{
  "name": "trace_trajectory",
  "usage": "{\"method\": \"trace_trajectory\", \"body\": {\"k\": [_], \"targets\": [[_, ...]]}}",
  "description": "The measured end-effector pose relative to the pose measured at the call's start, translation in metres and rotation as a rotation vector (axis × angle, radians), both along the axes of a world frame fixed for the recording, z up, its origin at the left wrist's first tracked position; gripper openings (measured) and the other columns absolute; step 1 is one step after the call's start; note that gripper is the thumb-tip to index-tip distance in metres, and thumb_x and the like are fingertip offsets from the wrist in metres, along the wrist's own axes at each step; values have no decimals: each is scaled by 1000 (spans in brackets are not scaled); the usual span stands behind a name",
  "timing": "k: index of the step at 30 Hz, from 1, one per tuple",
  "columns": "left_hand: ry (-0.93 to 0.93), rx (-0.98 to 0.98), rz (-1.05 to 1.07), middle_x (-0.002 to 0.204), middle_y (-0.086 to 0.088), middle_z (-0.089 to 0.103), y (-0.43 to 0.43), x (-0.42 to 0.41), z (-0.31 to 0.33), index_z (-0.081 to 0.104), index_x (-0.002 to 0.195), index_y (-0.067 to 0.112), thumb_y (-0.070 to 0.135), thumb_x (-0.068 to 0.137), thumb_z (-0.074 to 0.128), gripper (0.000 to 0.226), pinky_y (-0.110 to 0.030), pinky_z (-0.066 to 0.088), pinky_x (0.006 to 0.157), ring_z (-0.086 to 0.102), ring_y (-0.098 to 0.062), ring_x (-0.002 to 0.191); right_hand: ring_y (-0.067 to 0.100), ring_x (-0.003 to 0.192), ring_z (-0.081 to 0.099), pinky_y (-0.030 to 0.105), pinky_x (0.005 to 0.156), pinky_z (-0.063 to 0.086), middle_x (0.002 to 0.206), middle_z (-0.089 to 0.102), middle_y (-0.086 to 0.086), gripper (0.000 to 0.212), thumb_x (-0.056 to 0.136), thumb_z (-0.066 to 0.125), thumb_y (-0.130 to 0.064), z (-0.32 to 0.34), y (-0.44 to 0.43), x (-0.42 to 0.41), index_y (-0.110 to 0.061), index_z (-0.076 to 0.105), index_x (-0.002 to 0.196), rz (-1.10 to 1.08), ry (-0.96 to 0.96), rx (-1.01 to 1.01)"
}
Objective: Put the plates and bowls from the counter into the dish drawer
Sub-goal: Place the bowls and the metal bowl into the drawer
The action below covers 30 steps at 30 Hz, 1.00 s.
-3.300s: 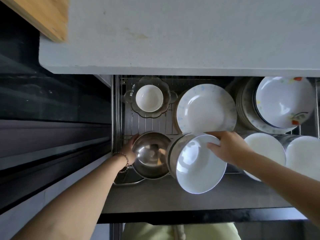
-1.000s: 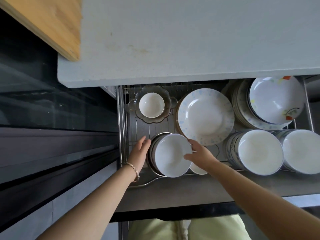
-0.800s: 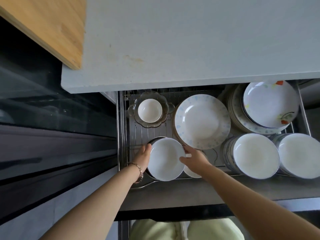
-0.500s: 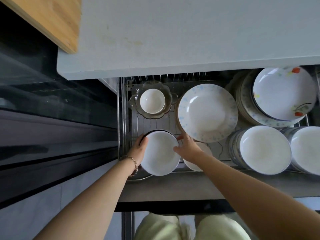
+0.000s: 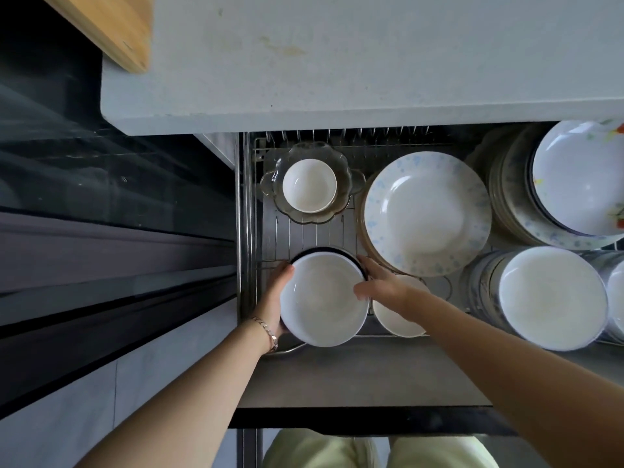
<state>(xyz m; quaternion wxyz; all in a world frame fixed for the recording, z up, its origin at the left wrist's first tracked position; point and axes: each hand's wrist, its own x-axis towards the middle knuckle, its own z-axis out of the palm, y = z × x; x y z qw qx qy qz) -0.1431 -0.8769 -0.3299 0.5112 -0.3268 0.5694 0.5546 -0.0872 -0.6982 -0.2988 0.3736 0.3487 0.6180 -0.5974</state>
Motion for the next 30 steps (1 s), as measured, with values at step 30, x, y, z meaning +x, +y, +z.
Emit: {"method": "trace_trajectory", "body": {"k": [30], "targets": [[232, -234, -221, 109, -4, 57, -2, -2, -3, 45, 135, 33, 27, 100, 35, 36, -40, 54, 65, 58, -25, 78, 9, 85, 53, 13, 67, 44, 126, 52, 10, 60, 88, 57, -6, -5, -5, 9, -15, 35, 143, -129, -62, 40]]}}
